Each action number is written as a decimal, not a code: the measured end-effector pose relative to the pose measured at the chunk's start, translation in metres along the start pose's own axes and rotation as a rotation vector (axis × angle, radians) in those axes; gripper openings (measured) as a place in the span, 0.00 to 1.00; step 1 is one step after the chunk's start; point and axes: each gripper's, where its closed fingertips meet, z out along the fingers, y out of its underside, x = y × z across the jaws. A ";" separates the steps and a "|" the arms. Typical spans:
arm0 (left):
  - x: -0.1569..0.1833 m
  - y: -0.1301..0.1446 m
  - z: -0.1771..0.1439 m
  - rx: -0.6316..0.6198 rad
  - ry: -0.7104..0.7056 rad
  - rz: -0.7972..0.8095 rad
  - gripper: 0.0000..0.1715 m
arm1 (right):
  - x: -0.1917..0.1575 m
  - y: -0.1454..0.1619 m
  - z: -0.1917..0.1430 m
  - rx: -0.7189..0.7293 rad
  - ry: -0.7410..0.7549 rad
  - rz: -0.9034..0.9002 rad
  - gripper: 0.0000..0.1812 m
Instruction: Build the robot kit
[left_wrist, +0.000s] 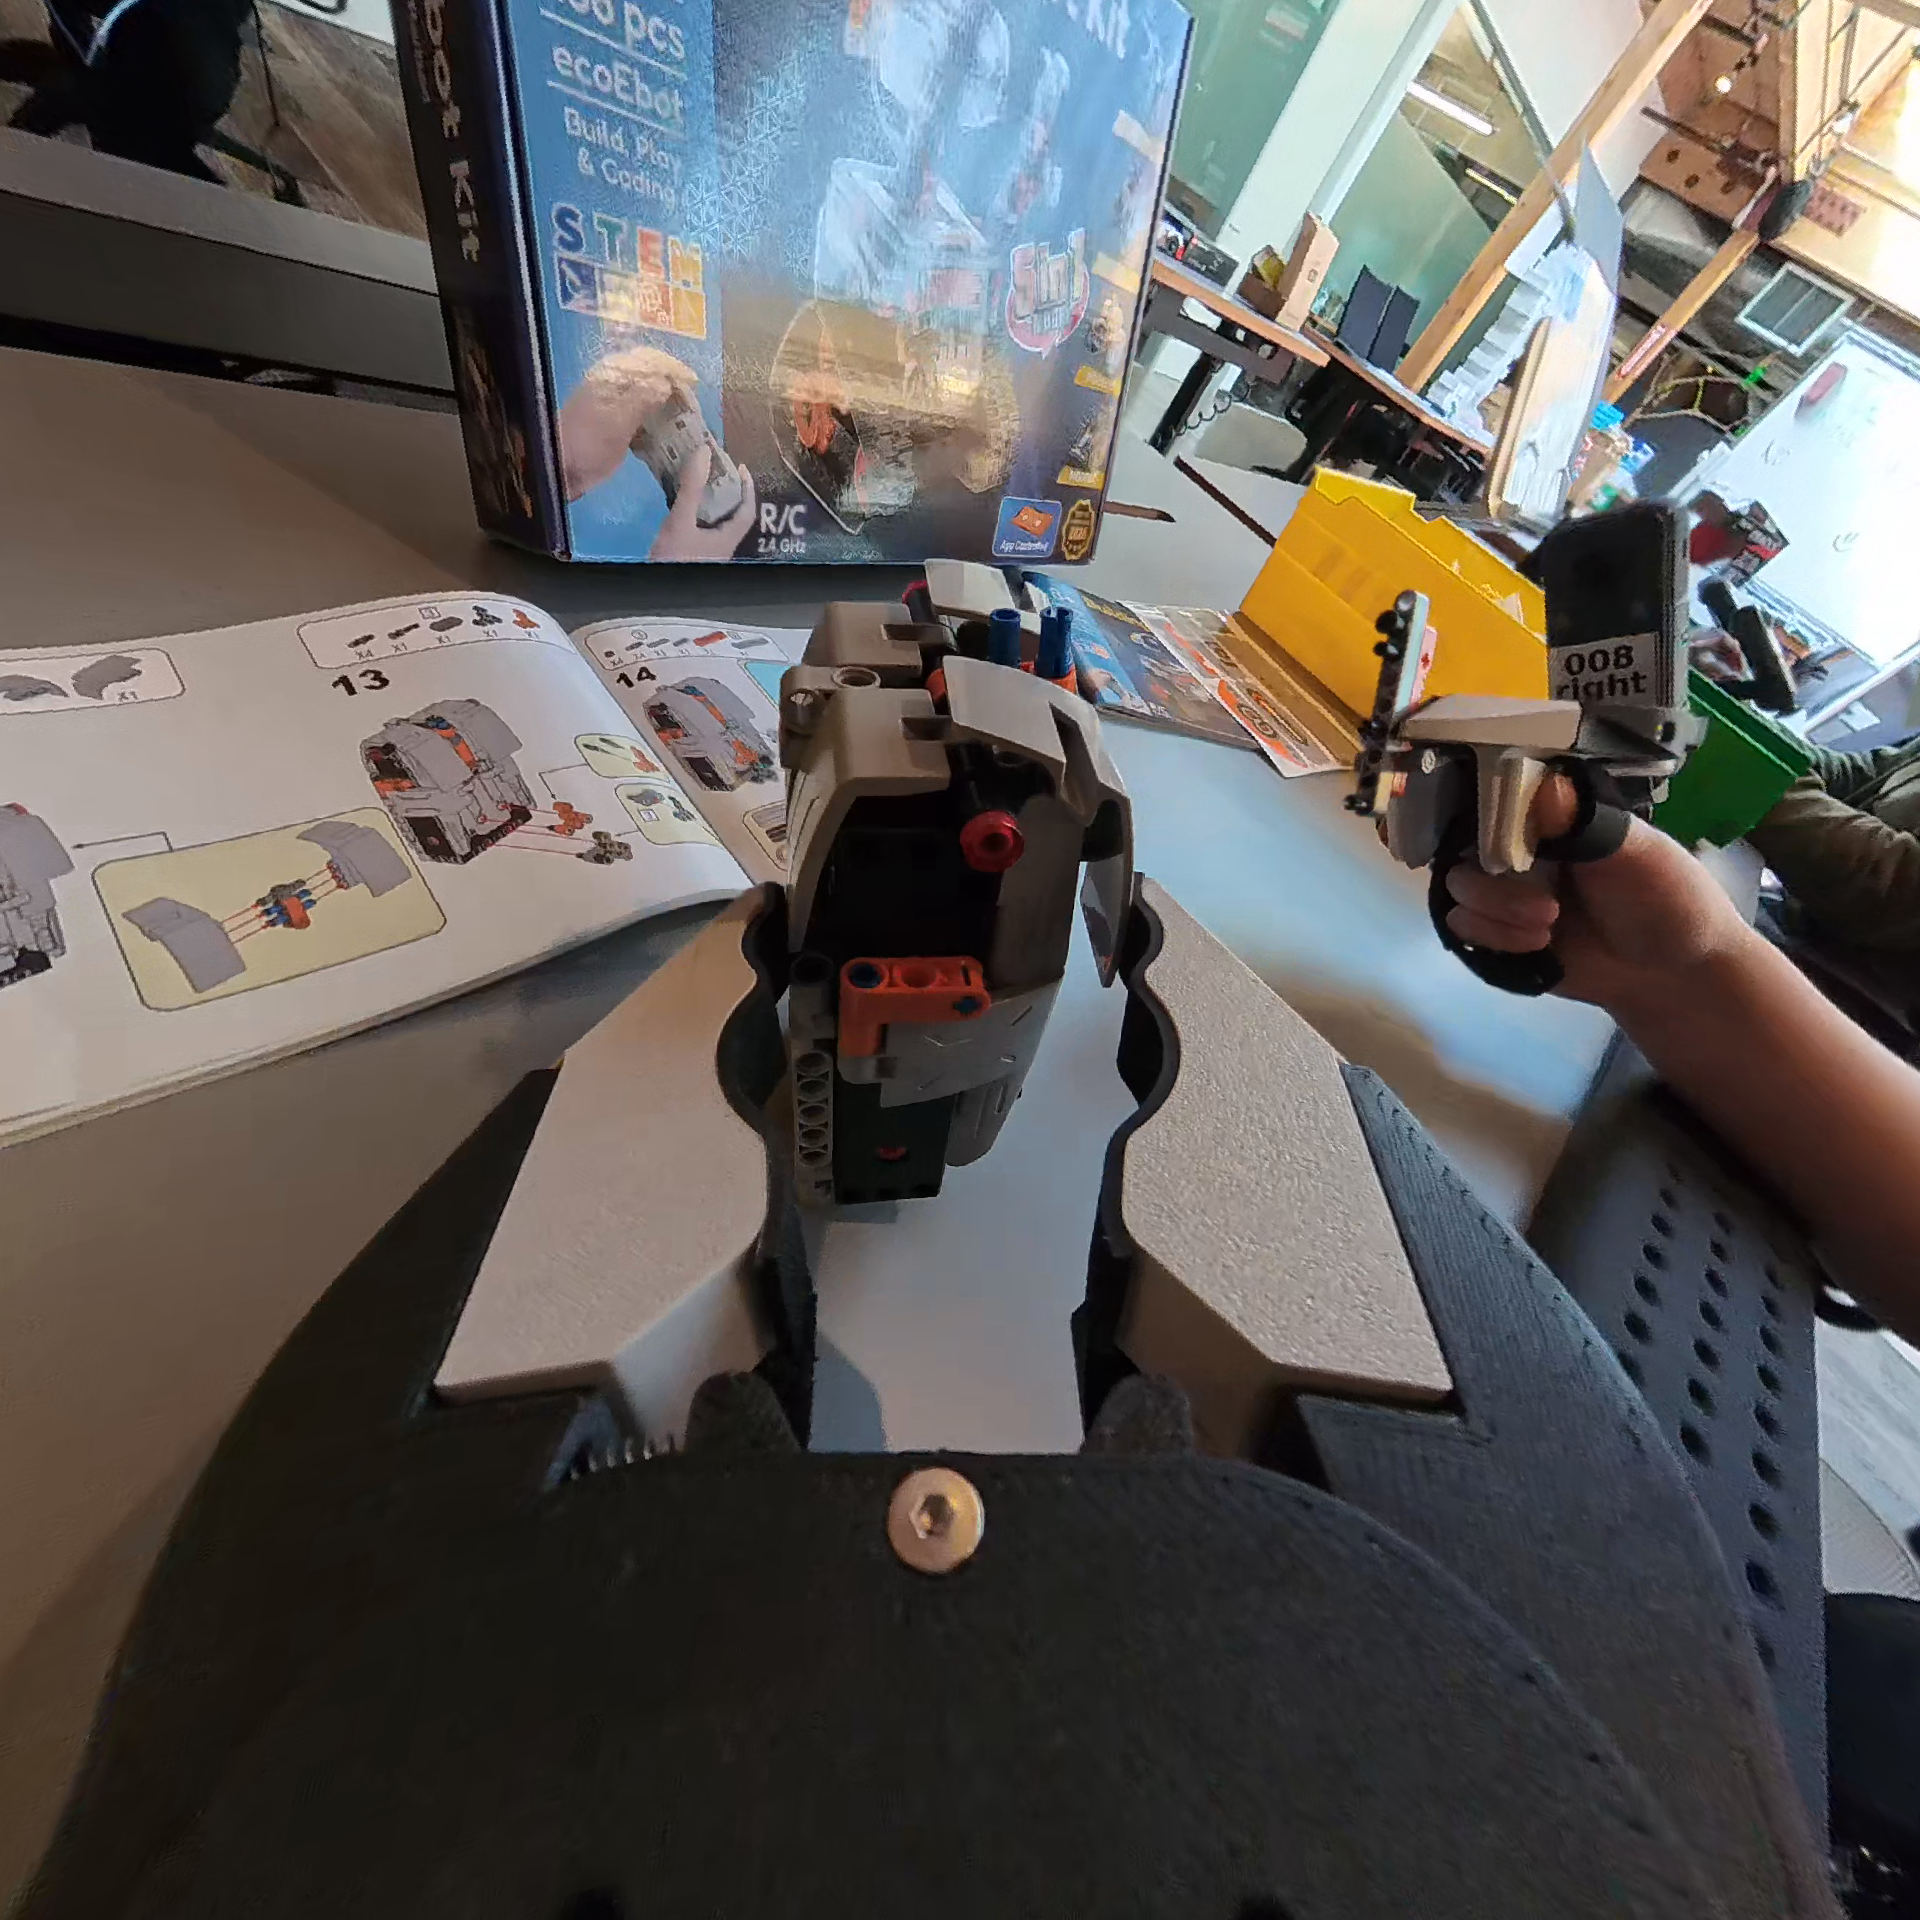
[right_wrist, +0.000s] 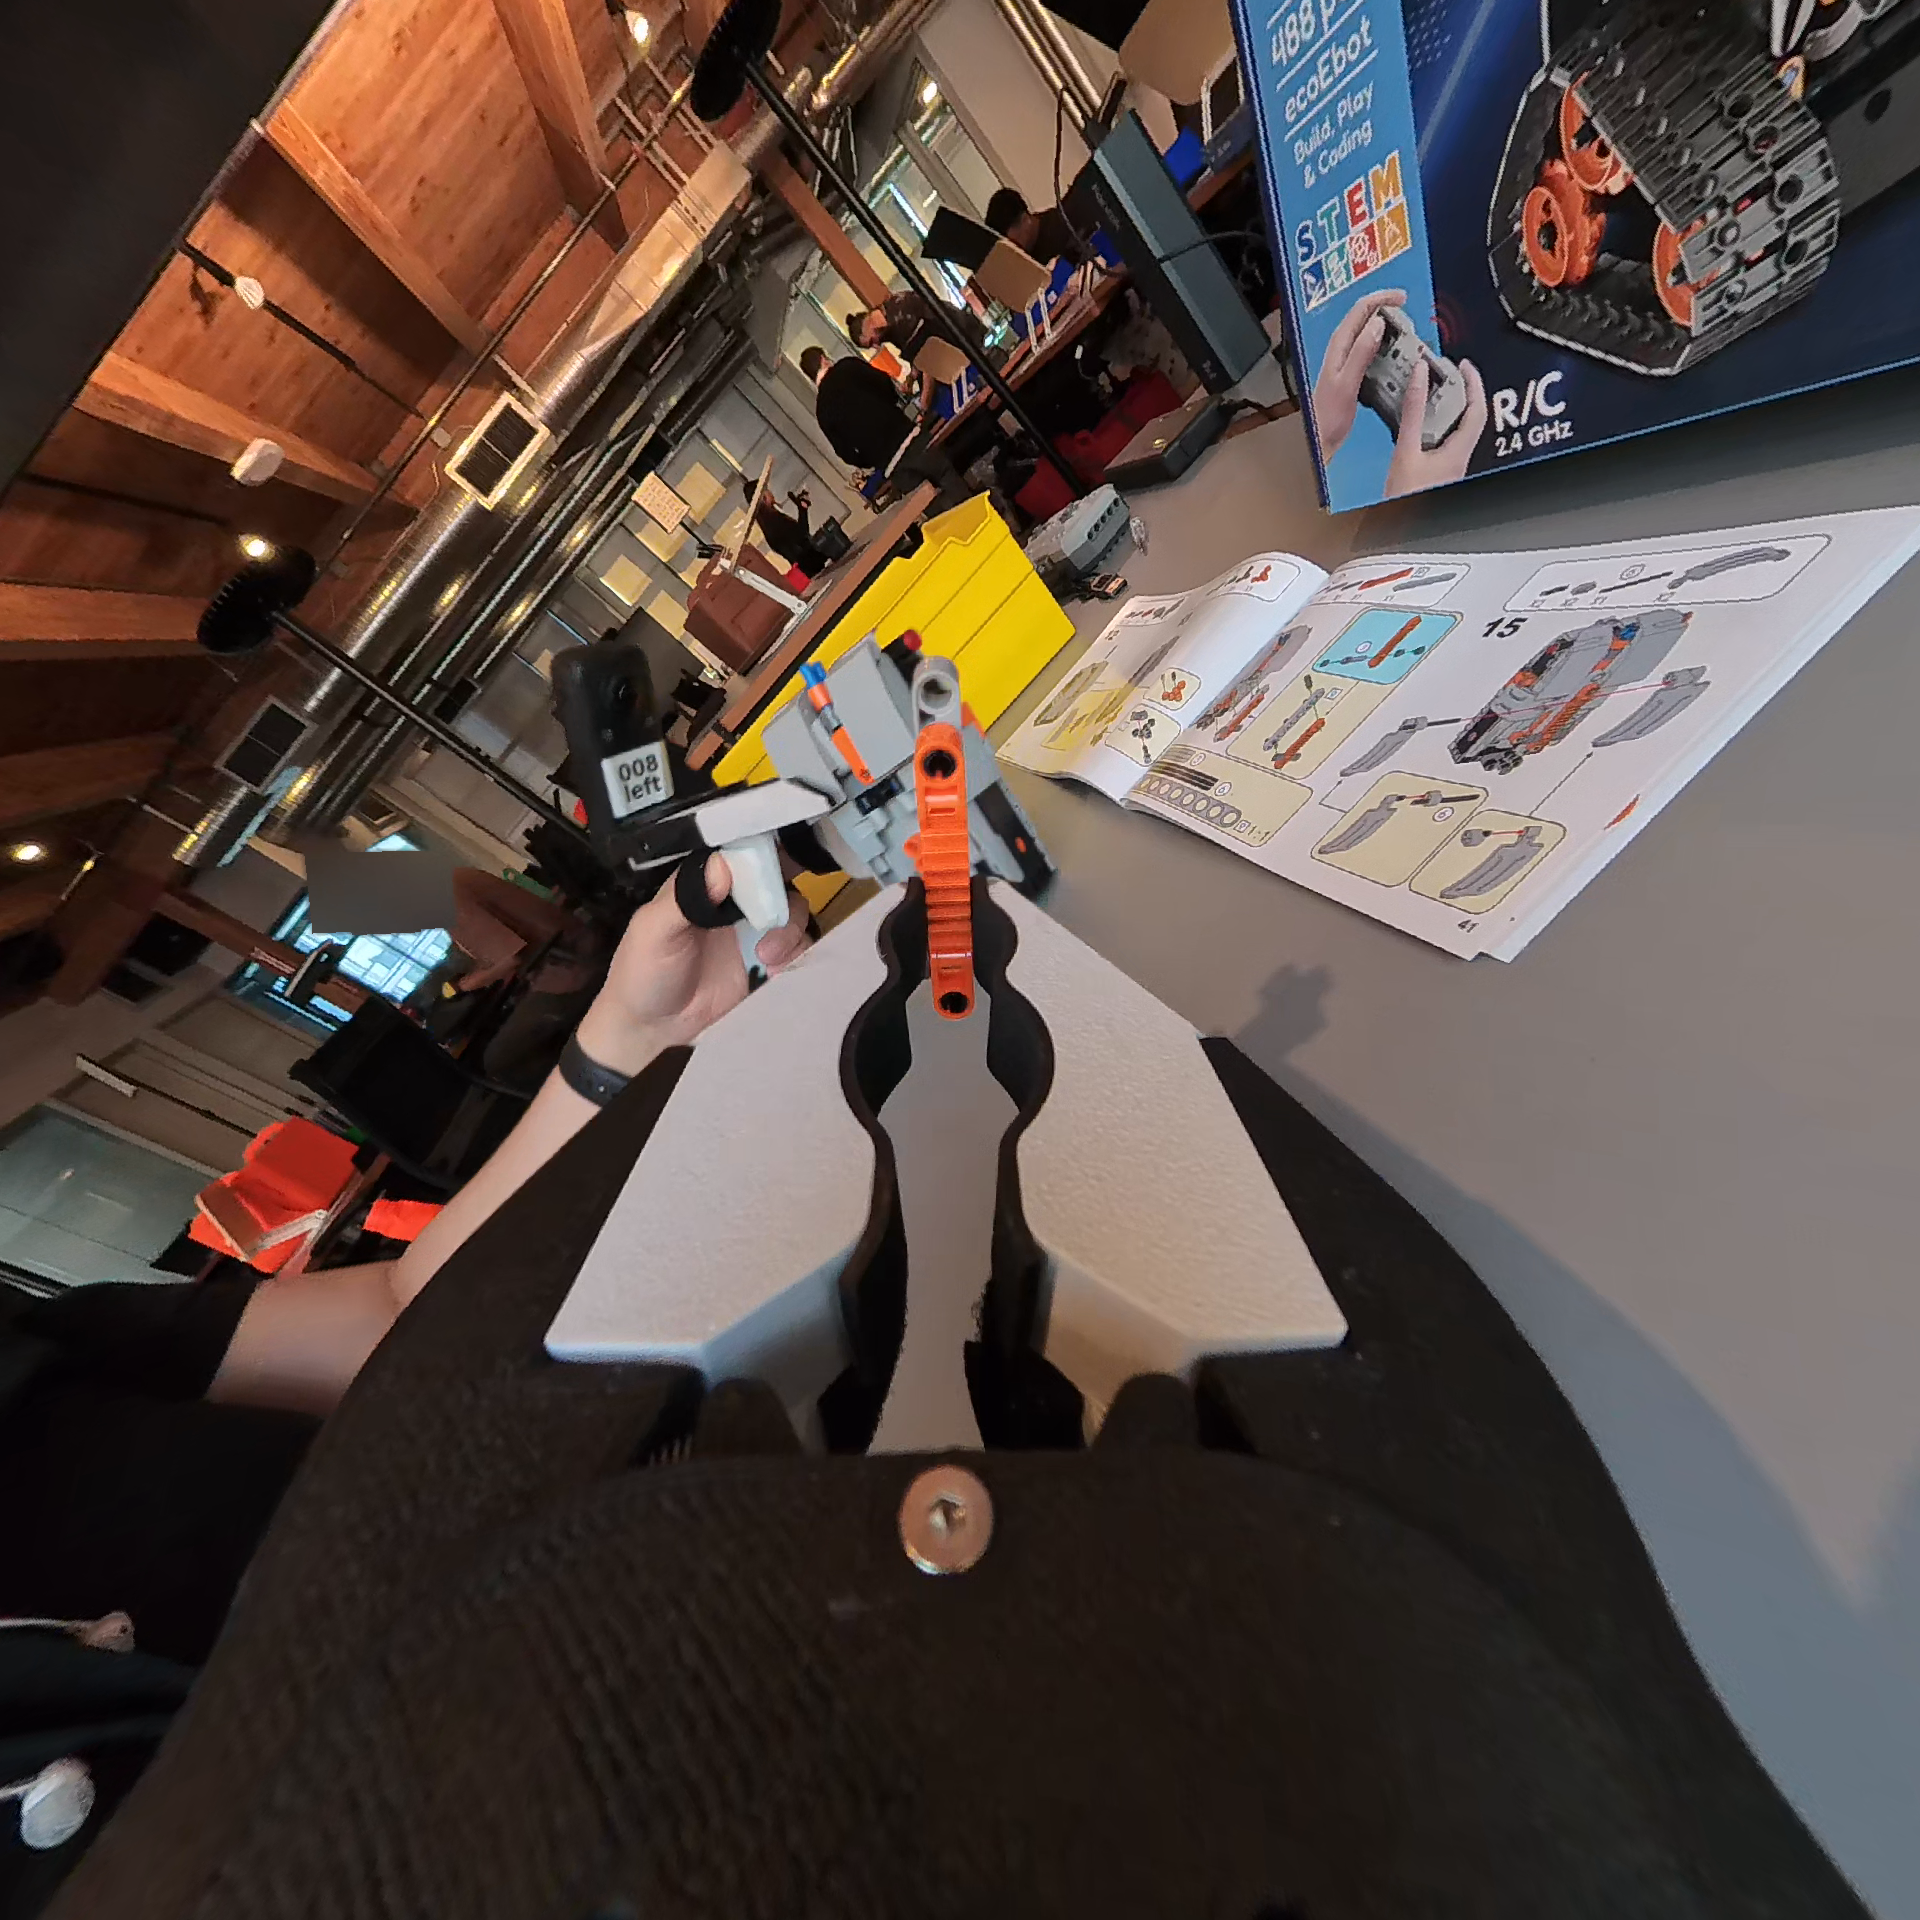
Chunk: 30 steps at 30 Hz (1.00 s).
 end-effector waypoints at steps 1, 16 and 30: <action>-0.001 -0.002 0.003 -0.008 0.013 -0.005 0.37 | -0.001 0.001 0.001 -0.006 -0.004 0.001 0.04; -0.005 -0.001 0.004 0.060 0.066 -0.023 0.37 | -0.003 0.006 0.017 -0.048 -0.025 -0.008 0.04; -0.008 -0.003 0.002 0.068 0.083 -0.031 0.37 | -0.088 -0.084 0.097 -0.096 -0.223 -0.241 0.04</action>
